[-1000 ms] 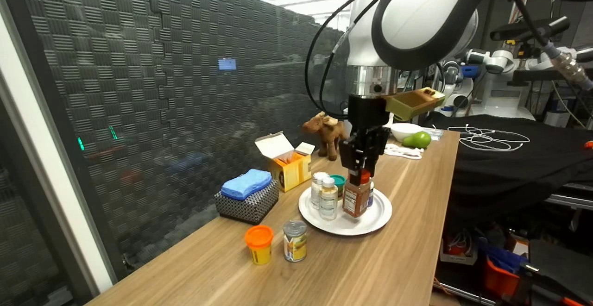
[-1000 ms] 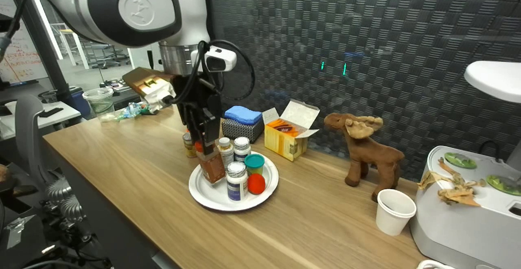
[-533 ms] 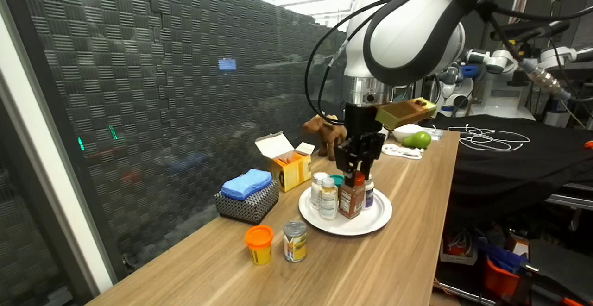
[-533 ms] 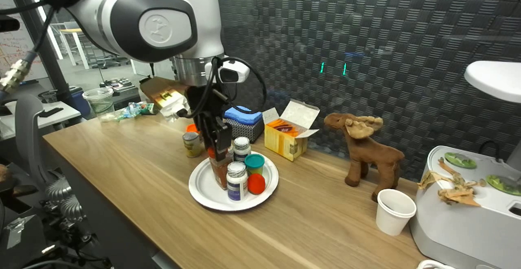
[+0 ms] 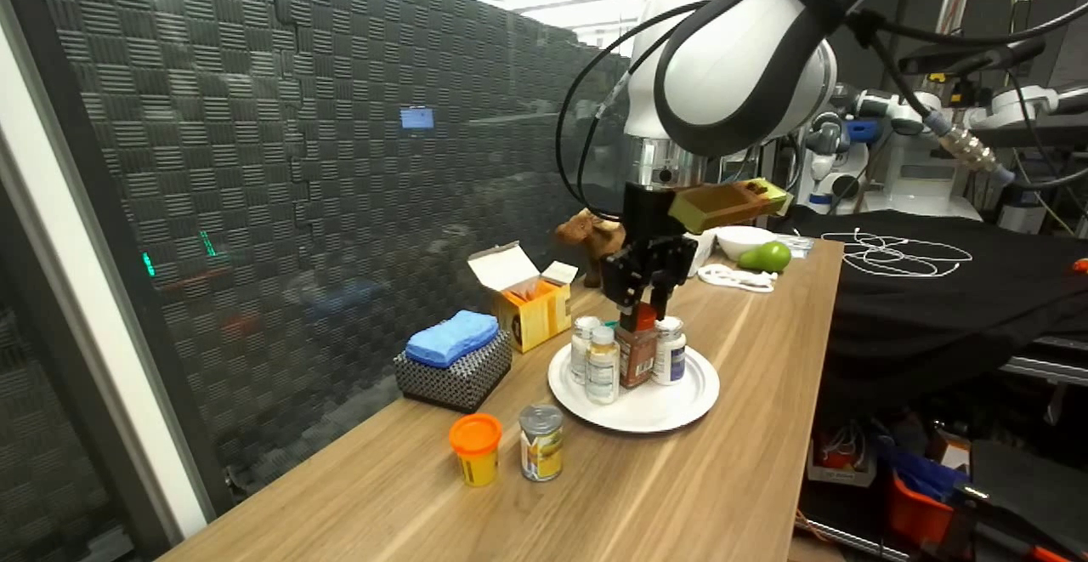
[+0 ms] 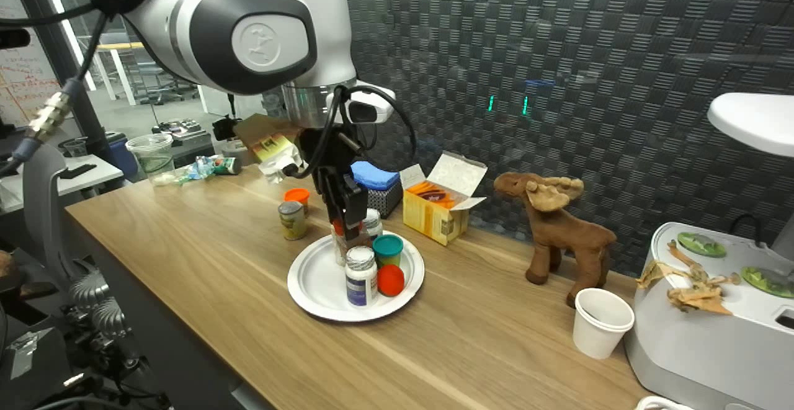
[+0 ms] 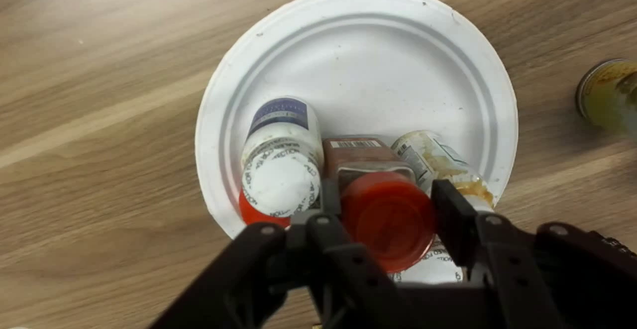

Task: Put the bottles and the orange plushie surrounding the white plate on the white plate

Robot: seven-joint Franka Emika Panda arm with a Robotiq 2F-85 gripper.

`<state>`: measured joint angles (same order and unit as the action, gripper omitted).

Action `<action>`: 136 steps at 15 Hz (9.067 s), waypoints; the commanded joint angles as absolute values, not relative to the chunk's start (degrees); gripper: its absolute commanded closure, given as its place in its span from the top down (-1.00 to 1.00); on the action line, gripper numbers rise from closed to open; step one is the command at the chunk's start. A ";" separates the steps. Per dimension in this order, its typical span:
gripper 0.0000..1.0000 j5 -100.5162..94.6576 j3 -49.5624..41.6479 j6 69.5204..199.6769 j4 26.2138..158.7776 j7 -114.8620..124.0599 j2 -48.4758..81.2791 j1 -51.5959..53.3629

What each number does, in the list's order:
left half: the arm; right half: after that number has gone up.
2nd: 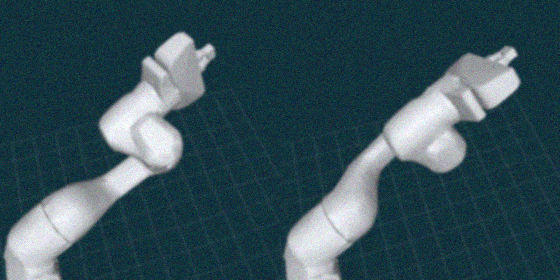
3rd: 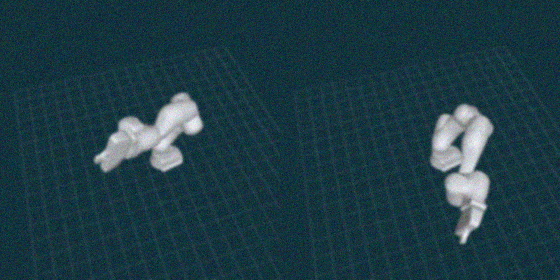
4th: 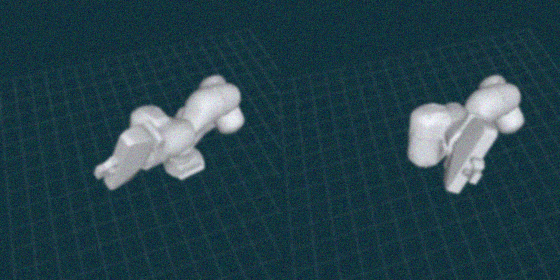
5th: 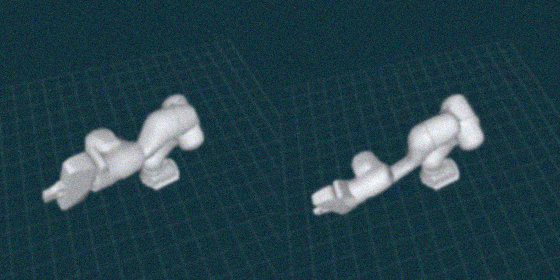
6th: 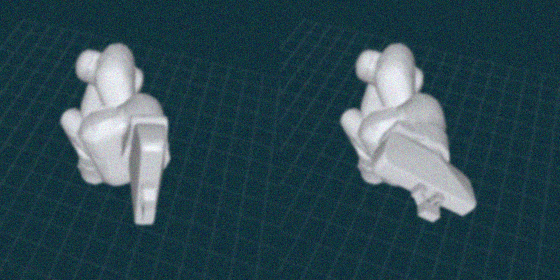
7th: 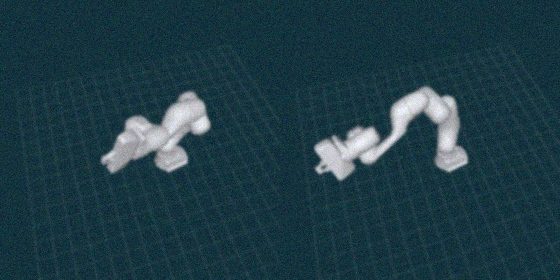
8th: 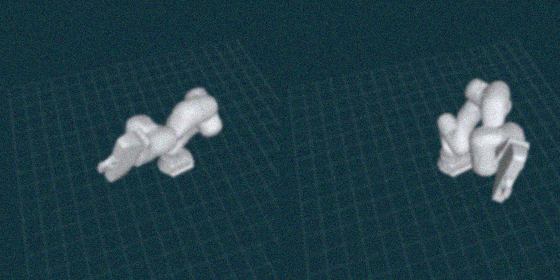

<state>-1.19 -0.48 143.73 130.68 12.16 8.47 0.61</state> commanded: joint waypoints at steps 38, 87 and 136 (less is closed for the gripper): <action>1.00 -8.74 12.60 135.13 109.03 -20.46 25.68 10.66; 1.00 -8.09 12.34 128.12 103.53 -25.91 30.29 8.71; -0.43 -6.26 4.32 132.79 124.44 10.64 2.28 8.27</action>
